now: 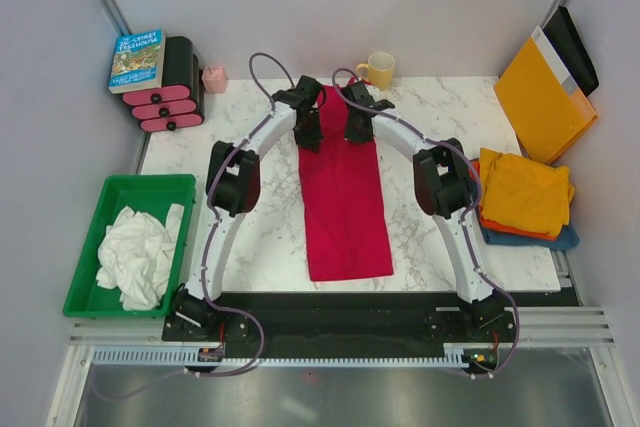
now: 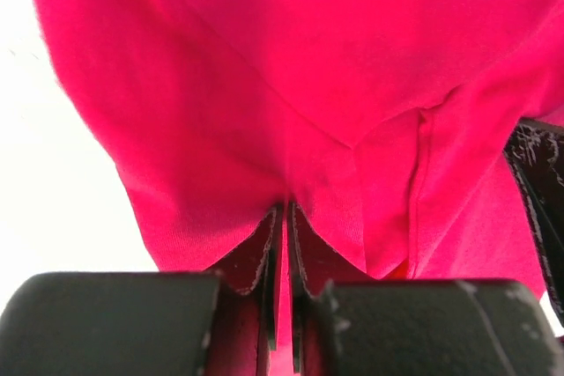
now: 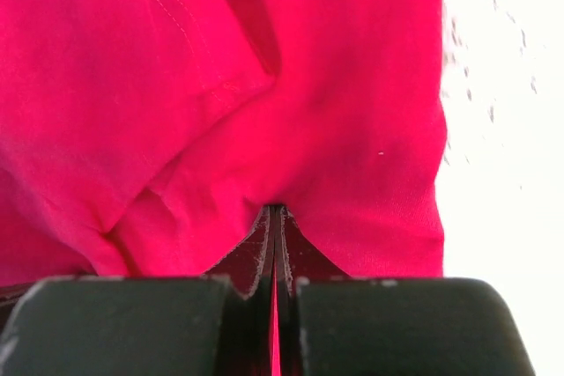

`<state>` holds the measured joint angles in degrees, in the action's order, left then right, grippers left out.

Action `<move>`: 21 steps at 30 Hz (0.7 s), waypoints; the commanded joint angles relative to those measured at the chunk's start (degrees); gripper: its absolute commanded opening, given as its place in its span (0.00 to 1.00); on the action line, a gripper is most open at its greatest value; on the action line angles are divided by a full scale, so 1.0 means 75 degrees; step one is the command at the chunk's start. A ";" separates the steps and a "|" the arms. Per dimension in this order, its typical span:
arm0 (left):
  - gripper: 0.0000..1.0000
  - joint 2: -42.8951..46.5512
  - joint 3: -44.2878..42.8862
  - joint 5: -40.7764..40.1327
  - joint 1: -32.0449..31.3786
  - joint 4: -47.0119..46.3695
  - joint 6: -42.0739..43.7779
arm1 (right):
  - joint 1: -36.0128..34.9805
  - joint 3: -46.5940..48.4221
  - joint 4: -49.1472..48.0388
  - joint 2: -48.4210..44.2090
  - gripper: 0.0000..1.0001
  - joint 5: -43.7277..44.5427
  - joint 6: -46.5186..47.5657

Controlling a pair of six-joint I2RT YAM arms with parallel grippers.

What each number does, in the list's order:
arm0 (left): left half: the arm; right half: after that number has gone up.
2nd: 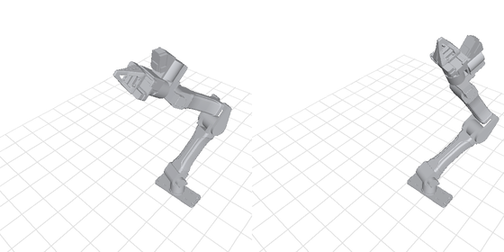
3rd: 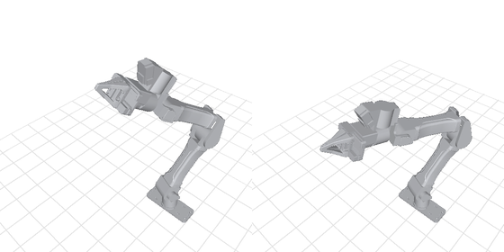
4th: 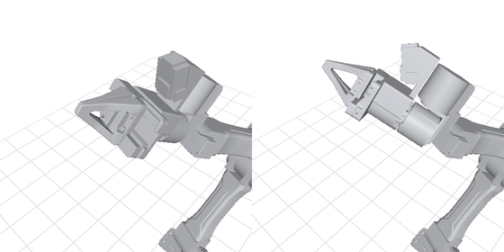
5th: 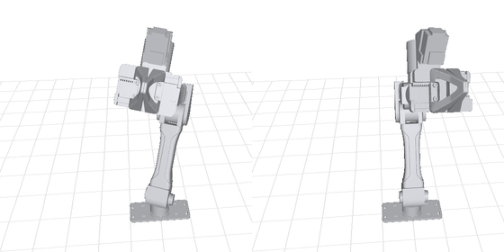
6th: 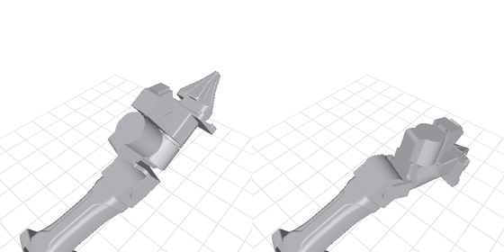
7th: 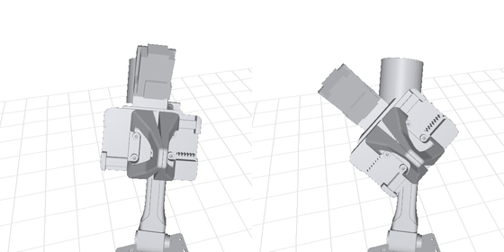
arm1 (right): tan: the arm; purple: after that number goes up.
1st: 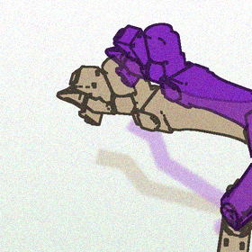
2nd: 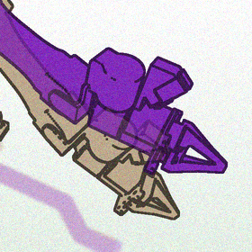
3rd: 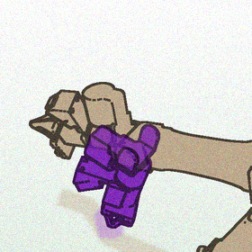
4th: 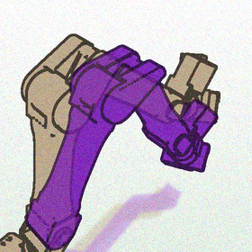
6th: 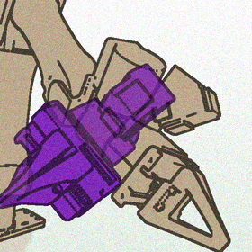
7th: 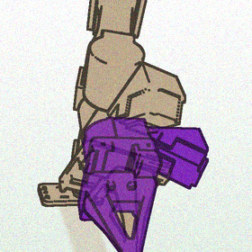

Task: Fold and stack the t-shirts
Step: Rotate the tshirt 90 degrees

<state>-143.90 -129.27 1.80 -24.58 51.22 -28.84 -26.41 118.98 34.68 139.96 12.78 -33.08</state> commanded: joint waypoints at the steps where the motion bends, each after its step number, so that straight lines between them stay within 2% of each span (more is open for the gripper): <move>1: 0.13 -0.0607 -0.0622 0.0053 0.0323 0.0389 0.0446 | 0.0030 0.0413 0.0345 0.0779 0.00 -0.0531 -0.0276; 7: 0.13 -0.0502 -0.0553 -0.0228 0.0582 0.0436 0.0623 | -0.0017 0.0484 0.0240 0.0792 0.00 -0.0813 -0.0382; 9: 0.13 -0.0058 -0.0448 -0.0521 0.0582 0.0378 0.0530 | -0.0006 0.0414 0.0240 0.0338 0.00 -0.0452 -0.0382; 13: 0.22 0.1663 0.1082 -0.0779 0.0535 -0.0909 0.0132 | 0.0076 0.0215 0.0135 -0.0706 0.01 -0.0133 -0.0452; 16: 0.24 0.2544 0.1368 -0.0745 0.0512 -0.1064 -0.0033 | 0.0100 -0.0464 -0.0134 -0.1749 0.12 -0.0028 -0.0429; 17: 0.24 0.2777 0.1462 -0.0675 0.0488 -0.1041 -0.0057 | 0.0088 -0.0755 -0.0147 -0.1995 0.21 0.0042 -0.0371; 19: 0.24 0.3573 0.2103 -0.0604 0.0395 -0.1041 -0.0034 | 0.0077 -0.1306 -0.0159 -0.2896 0.30 0.0252 -0.0183; 20: 0.24 0.3878 0.2455 -0.0639 0.0197 -0.1064 -0.0034 | 0.0065 -0.2202 -0.0228 -0.3259 0.36 0.0312 -0.0148; 21: 0.24 0.4577 0.2865 -0.0697 0.0044 -0.1110 -0.0045 | 0.0065 -0.2733 -0.0473 -0.4052 0.38 0.0393 -0.0067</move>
<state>-125.03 -114.54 -1.74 -21.12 45.91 -28.01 -25.91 109.01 34.02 126.76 11.97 -35.27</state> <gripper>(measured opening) 0.238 0.334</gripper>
